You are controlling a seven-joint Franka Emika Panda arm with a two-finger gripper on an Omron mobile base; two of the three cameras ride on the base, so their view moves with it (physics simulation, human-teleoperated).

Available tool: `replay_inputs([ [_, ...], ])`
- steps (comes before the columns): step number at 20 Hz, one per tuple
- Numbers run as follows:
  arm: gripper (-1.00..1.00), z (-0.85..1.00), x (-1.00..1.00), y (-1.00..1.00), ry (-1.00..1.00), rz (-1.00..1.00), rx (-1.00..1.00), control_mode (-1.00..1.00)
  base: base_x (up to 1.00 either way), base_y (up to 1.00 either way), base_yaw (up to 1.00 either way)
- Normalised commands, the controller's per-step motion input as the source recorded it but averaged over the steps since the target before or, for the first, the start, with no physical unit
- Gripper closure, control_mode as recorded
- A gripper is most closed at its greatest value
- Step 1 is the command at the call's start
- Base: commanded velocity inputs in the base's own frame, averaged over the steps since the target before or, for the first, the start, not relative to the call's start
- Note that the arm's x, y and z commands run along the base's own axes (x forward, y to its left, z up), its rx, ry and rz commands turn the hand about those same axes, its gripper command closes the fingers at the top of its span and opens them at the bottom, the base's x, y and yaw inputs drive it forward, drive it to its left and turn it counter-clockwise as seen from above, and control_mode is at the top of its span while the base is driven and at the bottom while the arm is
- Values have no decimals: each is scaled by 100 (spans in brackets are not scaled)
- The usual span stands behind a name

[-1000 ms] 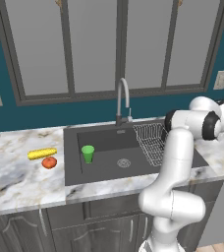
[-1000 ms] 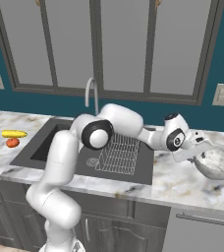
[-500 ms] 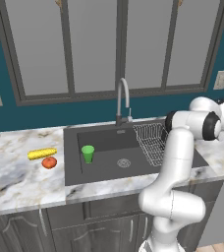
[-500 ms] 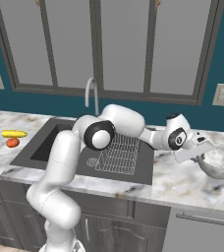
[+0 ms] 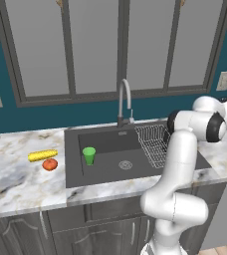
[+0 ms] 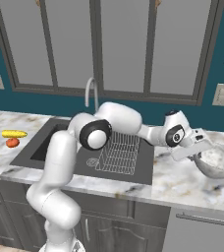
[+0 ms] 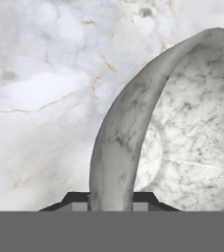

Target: Remove the squash and corn from the sink. Then move the bowl and cup from the counter to the sink for washing.

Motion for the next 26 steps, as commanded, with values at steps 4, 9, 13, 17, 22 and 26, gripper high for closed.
replay_inputs([
  [4,100,25,-10,19,-3,0,1,-100,0,0,0],
  [9,100,26,-13,21,-5,0,0,-100,0,0,0],
  [13,100,27,-14,21,-5,3,0,-100,0,0,0],
  [17,100,25,-11,25,-5,6,0,-100,0,0,0],
  [22,100,22,-17,25,-4,11,0,-100,0,0,0],
  [26,100,27,-19,25,0,11,0,-100,0,0,0],
])
